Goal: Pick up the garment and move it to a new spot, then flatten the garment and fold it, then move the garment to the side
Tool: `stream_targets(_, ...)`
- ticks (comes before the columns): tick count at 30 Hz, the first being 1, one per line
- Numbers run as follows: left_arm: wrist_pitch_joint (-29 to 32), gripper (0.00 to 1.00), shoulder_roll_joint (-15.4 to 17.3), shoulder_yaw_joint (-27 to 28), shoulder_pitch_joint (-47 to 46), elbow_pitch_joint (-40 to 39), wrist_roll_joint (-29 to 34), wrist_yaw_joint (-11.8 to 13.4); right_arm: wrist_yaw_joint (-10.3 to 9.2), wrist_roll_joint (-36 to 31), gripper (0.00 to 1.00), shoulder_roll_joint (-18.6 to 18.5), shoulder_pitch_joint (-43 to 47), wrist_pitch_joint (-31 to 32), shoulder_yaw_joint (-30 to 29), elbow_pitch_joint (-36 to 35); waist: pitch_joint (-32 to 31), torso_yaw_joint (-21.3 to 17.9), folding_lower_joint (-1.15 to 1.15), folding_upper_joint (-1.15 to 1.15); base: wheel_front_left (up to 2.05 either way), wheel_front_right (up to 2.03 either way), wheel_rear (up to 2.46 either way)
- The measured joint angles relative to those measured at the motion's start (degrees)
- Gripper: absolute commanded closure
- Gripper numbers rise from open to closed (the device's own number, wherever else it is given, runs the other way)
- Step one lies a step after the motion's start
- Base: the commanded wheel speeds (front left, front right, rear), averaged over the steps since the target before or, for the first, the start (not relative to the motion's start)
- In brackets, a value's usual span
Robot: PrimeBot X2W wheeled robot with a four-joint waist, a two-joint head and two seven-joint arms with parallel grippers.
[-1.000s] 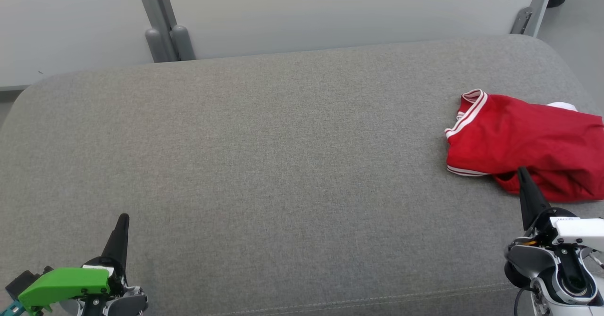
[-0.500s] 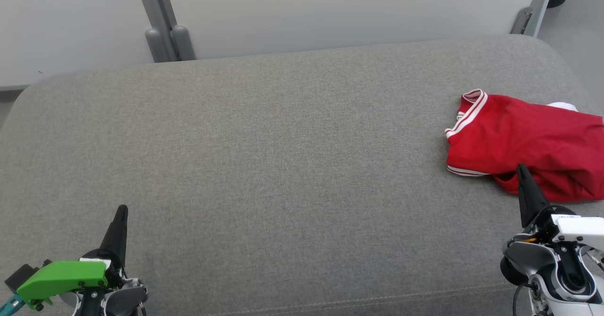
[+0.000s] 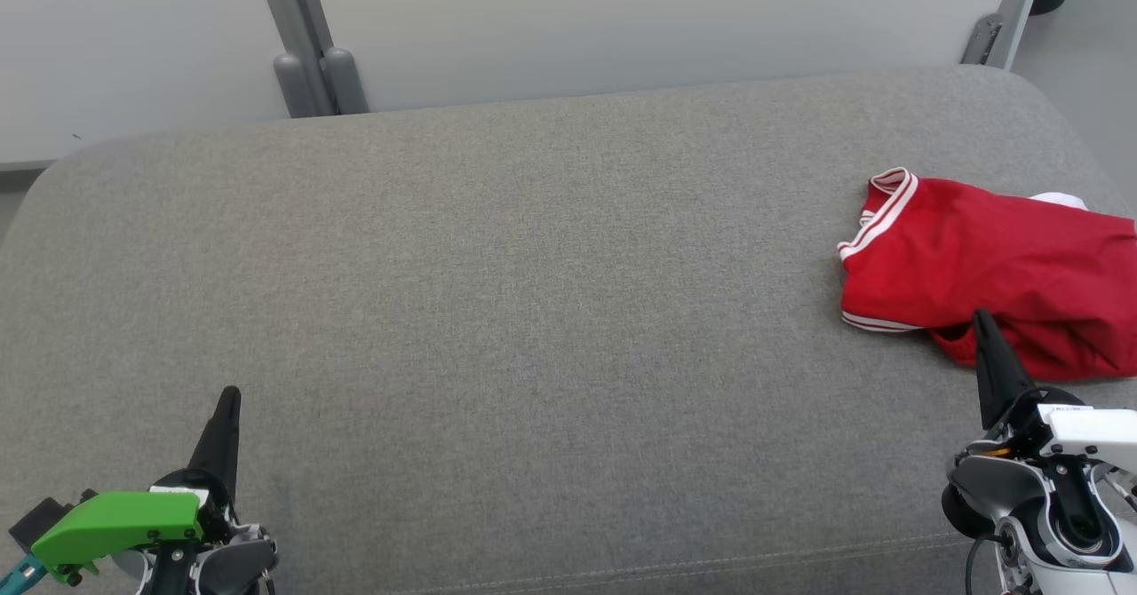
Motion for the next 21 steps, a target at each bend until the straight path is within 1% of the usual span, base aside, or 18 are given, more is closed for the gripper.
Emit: stream_targets(21,0.0,1.0,0.0,0.1,0.0,0.1,0.0,0.0,0.0,0.0,1.0,0.0,0.0,0.0,-0.1,0.3,0.0,0.0,0.0,0.0,0.0,0.0,0.0)
